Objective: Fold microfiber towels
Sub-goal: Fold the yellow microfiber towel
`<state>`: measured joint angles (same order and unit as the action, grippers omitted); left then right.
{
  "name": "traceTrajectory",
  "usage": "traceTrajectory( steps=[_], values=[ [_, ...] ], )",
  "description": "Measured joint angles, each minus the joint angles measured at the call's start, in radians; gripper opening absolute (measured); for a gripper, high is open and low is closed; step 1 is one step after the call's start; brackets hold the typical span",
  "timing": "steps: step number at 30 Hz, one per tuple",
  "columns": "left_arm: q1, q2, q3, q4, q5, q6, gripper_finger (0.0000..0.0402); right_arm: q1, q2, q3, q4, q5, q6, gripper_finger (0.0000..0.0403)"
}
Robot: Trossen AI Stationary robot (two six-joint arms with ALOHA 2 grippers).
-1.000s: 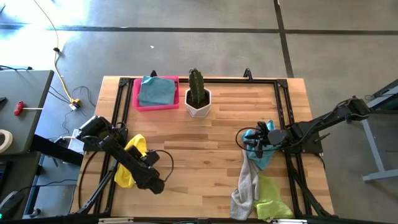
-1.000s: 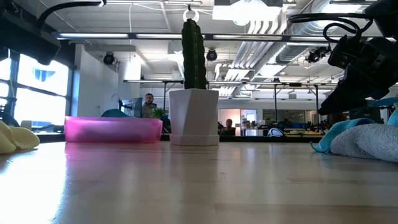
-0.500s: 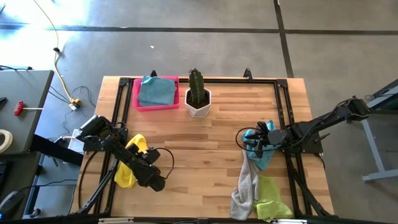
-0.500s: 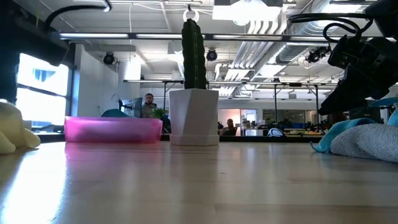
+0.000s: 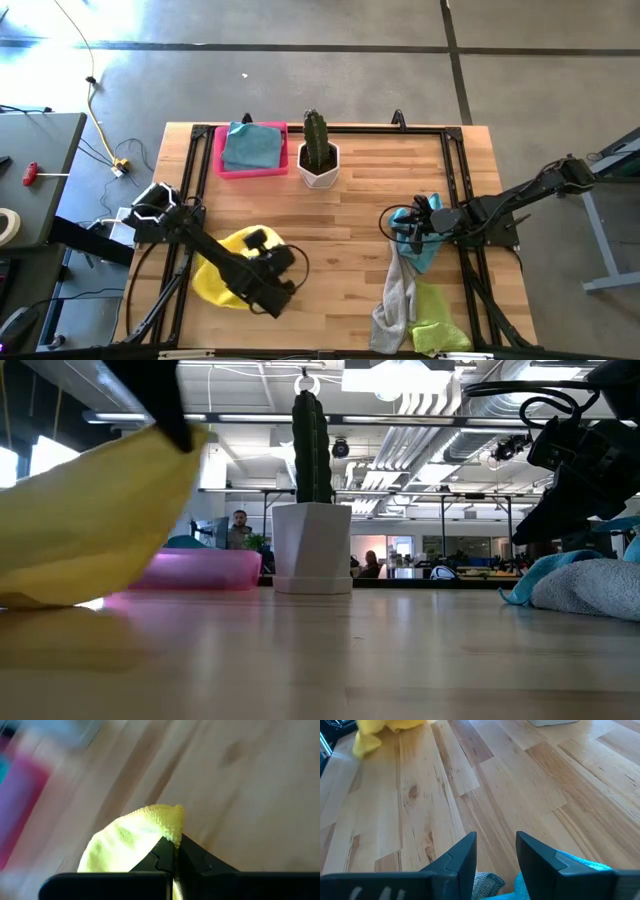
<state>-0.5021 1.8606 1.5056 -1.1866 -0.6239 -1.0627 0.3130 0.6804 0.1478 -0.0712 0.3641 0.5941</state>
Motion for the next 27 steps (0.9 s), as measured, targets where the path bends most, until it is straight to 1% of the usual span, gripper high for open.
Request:
traceTrajectory(
  steps=[3,5,8,11,14,18,20,23,27],
  values=[
    [0.019,0.0,0.028,0.19,-0.004,0.222,0.0,0.0,0.0,0.0,0.0,0.0,0.0,0.0128],
    [0.031,0.0,0.041,0.319,0.024,0.361,0.0,0.0,0.0,0.0,0.0,0.0,0.0,0.0128],
    [0.045,0.0,0.045,0.494,0.099,0.517,0.0,0.0,0.0,0.0,0.0,0.0,0.0,0.0128],
    [0.044,0.0,0.045,0.589,0.211,0.612,0.0,0.0,0.0,0.0,0.0,0.0,0.0,0.0128],
    [0.024,0.0,0.045,0.593,0.295,0.628,0.0,0.0,0.0,0.0,0.0,0.0,0.0,0.0128],
    [-0.007,0.0,0.045,0.549,0.298,0.599,0.0,0.0,0.0,0.0,0.0,0.003,0.0,0.0128],
    [-0.017,0.0,0.045,0.535,0.259,0.563,0.0,0.0,0.0,0.0,0.002,0.02,0.0,0.0128],
    [-0.019,0.0,0.045,0.5,0.171,0.52,0.0,0.0,0.0,0.0,0.021,0.029,0.0,0.0128],
    [0.001,0.0,0.045,0.471,0.067,0.516,0.0,0.0,0.0,0.0,0.061,0.029,0.026,0.0128]
  ],
)
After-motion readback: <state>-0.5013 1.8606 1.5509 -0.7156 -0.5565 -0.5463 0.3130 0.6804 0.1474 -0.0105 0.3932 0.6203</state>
